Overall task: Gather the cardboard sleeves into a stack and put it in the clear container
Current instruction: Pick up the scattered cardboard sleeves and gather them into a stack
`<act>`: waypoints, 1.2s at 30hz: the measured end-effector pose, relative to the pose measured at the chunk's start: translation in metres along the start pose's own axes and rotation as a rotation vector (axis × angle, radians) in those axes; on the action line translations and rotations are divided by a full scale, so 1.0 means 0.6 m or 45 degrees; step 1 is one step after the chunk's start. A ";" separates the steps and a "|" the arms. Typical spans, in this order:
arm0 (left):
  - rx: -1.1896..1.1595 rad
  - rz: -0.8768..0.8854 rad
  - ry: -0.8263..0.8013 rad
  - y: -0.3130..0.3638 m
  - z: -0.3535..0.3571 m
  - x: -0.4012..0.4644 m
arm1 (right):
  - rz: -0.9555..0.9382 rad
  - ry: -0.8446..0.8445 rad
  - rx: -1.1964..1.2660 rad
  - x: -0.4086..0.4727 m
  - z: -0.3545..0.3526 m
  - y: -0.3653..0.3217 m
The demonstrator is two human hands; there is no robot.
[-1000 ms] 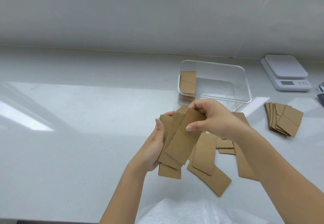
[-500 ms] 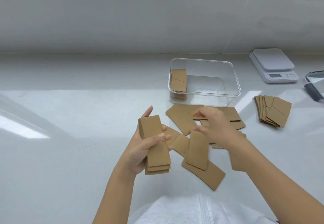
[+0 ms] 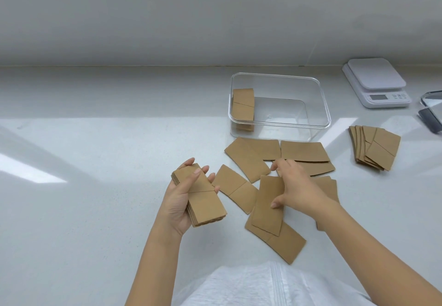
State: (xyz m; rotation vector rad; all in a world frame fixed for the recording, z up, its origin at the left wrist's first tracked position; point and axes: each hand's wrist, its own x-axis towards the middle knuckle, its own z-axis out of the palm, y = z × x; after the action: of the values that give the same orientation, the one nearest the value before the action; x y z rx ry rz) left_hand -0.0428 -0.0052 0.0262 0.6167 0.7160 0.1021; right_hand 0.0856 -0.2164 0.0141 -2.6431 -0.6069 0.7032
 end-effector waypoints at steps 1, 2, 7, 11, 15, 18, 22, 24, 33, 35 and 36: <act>-0.001 0.004 0.011 0.002 -0.001 0.002 | 0.015 -0.045 0.137 0.001 -0.008 0.000; 0.001 0.009 0.019 0.003 -0.003 0.003 | 0.029 -0.104 0.288 0.002 -0.018 0.000; 0.001 0.025 0.051 0.009 -0.009 0.004 | -0.125 -0.268 0.532 0.016 -0.074 -0.032; -0.002 0.015 0.078 0.008 -0.013 0.002 | -0.207 -0.309 0.447 0.049 -0.080 -0.088; 0.005 -0.004 0.101 0.005 -0.026 -0.004 | -0.257 -0.206 0.255 0.083 -0.033 -0.129; 0.011 -0.004 0.115 0.003 -0.040 -0.007 | -0.291 -0.108 0.249 0.102 0.004 -0.137; -0.015 -0.003 0.170 -0.001 -0.057 -0.014 | -0.193 0.018 0.378 0.100 0.023 -0.133; -0.037 -0.008 0.190 -0.002 -0.061 -0.016 | -0.090 0.037 0.336 0.091 0.021 -0.129; -0.044 -0.017 0.222 -0.001 -0.043 -0.015 | 0.077 -0.068 -0.330 0.054 0.069 -0.163; -0.046 -0.001 0.231 -0.001 -0.038 -0.017 | 0.038 -0.101 -0.275 0.059 0.067 -0.164; -0.048 0.005 0.237 0.000 -0.036 -0.018 | -0.006 -0.126 -0.217 0.060 0.066 -0.163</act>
State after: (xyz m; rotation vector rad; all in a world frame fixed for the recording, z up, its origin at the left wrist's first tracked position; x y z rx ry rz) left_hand -0.0652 0.0023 0.0196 0.5772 0.8910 0.1780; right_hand 0.0619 -0.1077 0.0087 -2.7740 -0.7298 0.8187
